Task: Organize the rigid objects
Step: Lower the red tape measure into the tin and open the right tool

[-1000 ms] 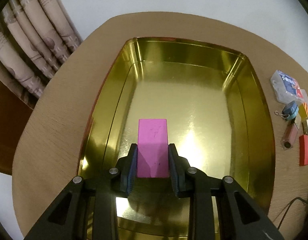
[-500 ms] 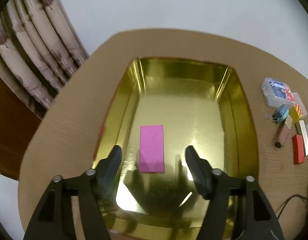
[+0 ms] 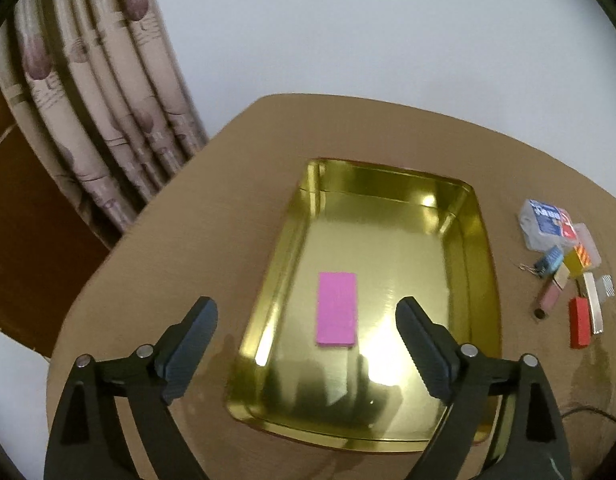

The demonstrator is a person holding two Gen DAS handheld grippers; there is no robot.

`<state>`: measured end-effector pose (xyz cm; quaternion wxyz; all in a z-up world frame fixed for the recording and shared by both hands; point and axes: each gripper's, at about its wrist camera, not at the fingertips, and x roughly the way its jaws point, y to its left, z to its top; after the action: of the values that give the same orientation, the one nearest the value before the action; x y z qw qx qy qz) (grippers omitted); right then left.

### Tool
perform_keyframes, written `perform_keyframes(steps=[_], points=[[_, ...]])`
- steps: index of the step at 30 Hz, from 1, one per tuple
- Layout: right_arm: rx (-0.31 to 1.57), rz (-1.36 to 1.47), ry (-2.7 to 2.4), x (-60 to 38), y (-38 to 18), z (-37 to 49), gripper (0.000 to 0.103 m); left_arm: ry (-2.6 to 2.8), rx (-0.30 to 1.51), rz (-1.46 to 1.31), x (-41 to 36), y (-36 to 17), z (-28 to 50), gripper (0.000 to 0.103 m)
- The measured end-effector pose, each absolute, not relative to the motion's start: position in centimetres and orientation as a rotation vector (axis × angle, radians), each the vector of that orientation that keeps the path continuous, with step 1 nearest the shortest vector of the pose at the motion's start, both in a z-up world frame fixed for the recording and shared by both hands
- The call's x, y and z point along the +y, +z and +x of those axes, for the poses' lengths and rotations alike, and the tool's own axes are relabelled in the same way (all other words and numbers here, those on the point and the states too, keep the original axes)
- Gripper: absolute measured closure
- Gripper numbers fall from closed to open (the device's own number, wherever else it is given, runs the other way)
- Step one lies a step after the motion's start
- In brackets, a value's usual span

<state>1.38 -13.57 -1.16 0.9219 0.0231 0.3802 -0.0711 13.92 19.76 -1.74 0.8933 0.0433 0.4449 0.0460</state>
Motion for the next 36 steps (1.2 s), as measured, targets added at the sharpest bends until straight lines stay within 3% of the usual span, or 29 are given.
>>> perform_keyframes(steps=[15, 36], points=[[0.837, -0.1, 0.248, 6.1, -0.3, 8.4, 0.086, 0.191, 0.93, 0.004, 24.0, -1.5, 14.9, 0.014], [1.013, -0.187, 0.287, 11.5, -6.5, 14.7, 0.086, 0.183, 0.967, -0.117, 25.9, -2.2, 15.6, 0.014]])
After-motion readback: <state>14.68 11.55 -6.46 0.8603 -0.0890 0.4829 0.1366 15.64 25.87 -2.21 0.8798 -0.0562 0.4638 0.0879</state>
